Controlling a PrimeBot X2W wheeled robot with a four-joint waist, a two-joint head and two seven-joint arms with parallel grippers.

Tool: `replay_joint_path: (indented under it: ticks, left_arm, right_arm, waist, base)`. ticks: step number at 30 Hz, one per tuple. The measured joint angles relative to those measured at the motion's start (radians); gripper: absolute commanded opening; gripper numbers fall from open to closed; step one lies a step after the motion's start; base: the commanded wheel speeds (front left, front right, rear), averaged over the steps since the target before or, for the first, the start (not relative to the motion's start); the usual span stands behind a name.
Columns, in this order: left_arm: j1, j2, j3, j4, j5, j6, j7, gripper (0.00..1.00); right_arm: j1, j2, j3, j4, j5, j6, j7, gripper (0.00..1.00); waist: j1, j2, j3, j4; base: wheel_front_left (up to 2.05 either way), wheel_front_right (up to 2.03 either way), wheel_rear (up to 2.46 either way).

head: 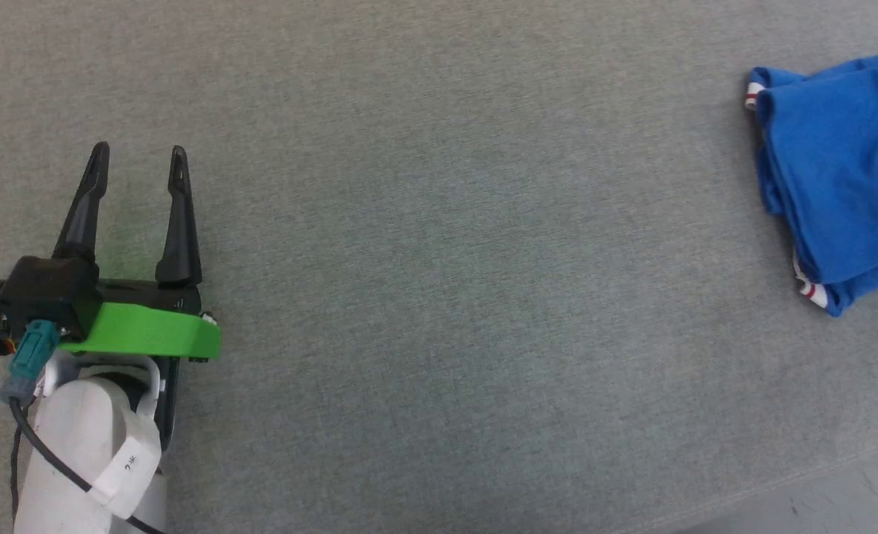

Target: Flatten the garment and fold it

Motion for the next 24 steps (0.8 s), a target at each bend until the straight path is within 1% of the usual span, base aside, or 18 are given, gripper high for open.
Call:
replay_joint_path:
  ticks: [1, 2, 4, 7, 10, 13, 17, 21, 24]
  left_arm:
    - [0.0, 0.0, -0.002, 0.003, 0.0, 0.0, 0.0, 1.0]
    - [0.001, -0.001, -0.003, 0.01, 0.0, 0.0, -0.002, 1.0]
    - [0.004, -0.008, -0.005, 0.031, -0.003, 0.002, -0.008, 1.0]
    - [0.024, -0.029, -0.011, 0.068, -0.016, 0.002, -0.02, 1.0]
    - [0.062, -0.049, -0.016, 0.109, -0.027, 0.003, -0.03, 1.0]
    - [0.098, -0.067, -0.025, 0.145, -0.034, 0.003, -0.041, 1.0]
    - [0.131, -0.088, -0.044, 0.184, -0.049, 0.002, -0.047, 1.0]
    - [0.155, -0.097, -0.055, 0.221, -0.072, 0.001, -0.054, 1.0]
    - [0.164, -0.101, -0.064, 0.247, -0.081, -0.002, -0.055, 1.0]
  right_arm:
    - [-0.001, 0.01, -0.017, 0.004, -0.008, 0.0, -0.012, 0.9]
    - [-0.001, 0.022, -0.038, 0.008, -0.017, 0.0, -0.026, 1.0]
    - [-0.002, 0.043, -0.071, 0.013, -0.024, 0.0, -0.058, 1.0]
    - [0.002, 0.054, -0.079, 0.012, -0.025, 0.0, -0.107, 1.0]
    - [0.028, 0.06, -0.057, 0.003, 0.003, 0.0, -0.154, 1.0]
    - [0.083, 0.067, -0.021, -0.026, 0.062, 0.0, -0.188, 1.0]
    - [0.183, 0.089, 0.045, -0.119, 0.173, 0.0, -0.225, 1.0]
    - [0.303, 0.146, 0.098, -0.26, 0.285, 0.0, -0.239, 1.0]
    - [0.399, 0.187, 0.151, -0.365, 0.342, 0.0, -0.246, 1.0]
  waist:
    - [0.0, 0.0, 0.002, 0.005]
    - [0.0, 0.0, 0.003, 0.01]
    - [0.0, 0.0, -0.006, 0.017]
    - [-0.0001, 0.0, -0.032, 0.026]
    - [-0.0001, 0.0, -0.074, 0.035]
    - [-0.0001, 0.0, -0.129, 0.046]
    - [-0.0003, 0.0, -0.214, 0.073]
    - [-0.0003, 0.0, -0.294, 0.109]
    - [-0.0003, 0.0, -0.347, 0.139]
  base:
    - [0.0, 0.0, 0.0]
    - [0.0, 0.0, 0.0]
    - [0.0, 0.0, 0.0]
    - [0.0, 0.0, 0.0]
    - [0.0, 0.0, 0.0]
    - [0.0, 0.0, 0.0]
    - [0.0, 0.0, 0.0]
    - [0.0, 0.0, 0.0]
    - [0.0, 0.0, 0.0]
